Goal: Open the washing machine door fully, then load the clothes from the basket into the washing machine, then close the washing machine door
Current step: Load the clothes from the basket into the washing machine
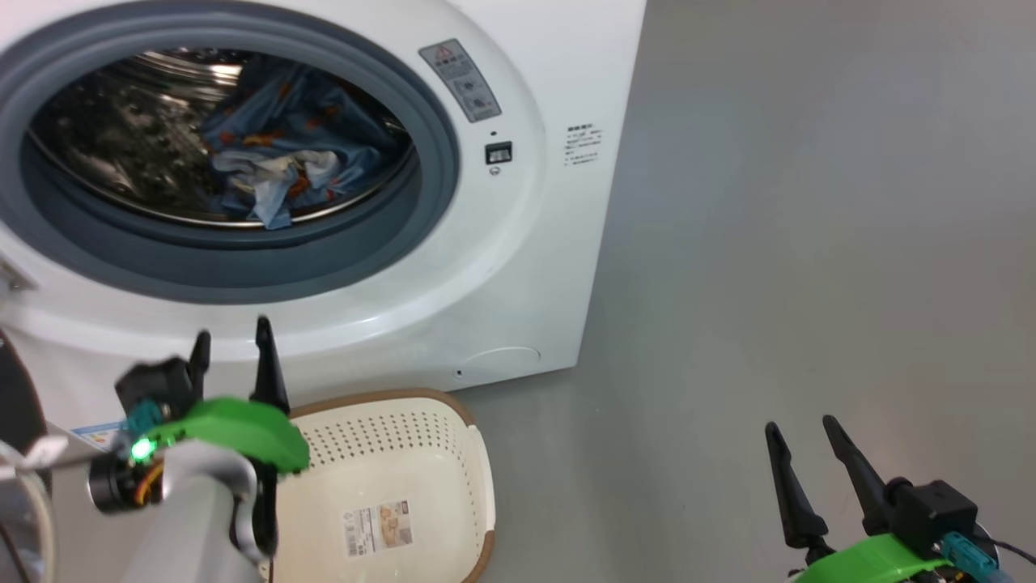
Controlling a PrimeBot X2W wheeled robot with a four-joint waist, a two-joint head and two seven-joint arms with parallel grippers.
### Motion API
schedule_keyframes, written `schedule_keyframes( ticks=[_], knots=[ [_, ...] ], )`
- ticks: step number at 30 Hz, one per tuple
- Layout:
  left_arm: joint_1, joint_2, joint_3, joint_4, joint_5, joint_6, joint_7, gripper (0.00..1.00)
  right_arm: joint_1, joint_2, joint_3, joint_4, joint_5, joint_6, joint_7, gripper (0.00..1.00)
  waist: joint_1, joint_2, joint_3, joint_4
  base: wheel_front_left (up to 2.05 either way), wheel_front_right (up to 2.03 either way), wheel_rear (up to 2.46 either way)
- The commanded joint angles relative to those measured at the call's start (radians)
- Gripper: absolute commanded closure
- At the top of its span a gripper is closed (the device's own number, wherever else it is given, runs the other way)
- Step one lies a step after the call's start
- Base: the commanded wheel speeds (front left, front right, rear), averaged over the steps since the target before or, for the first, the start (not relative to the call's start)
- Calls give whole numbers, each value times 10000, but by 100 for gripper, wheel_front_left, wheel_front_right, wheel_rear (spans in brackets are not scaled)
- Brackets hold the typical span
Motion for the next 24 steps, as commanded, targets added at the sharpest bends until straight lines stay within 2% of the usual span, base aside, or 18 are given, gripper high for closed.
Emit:
schedule_keyframes(
  ticks=[1,4,12,24],
  knots=[
    [44,272,318,-314,35,-46,-91,0,49,-97,208,-241,-130,16,-48,0,0,0,-154,147,0,0,0],
    [812,178,399,-1140,151,-77,-91,0,132,-103,186,-234,-148,16,-48,0,0,0,-332,253,0,0,0],
    [2705,83,597,-2987,493,176,-91,0,358,-118,154,-266,-114,16,-48,0,0,0,-851,402,0,0,0],
    [4728,146,686,-4534,666,425,-91,0,598,-256,164,-310,-177,16,-48,0,0,0,-1333,649,0,0,0]
  ],
)
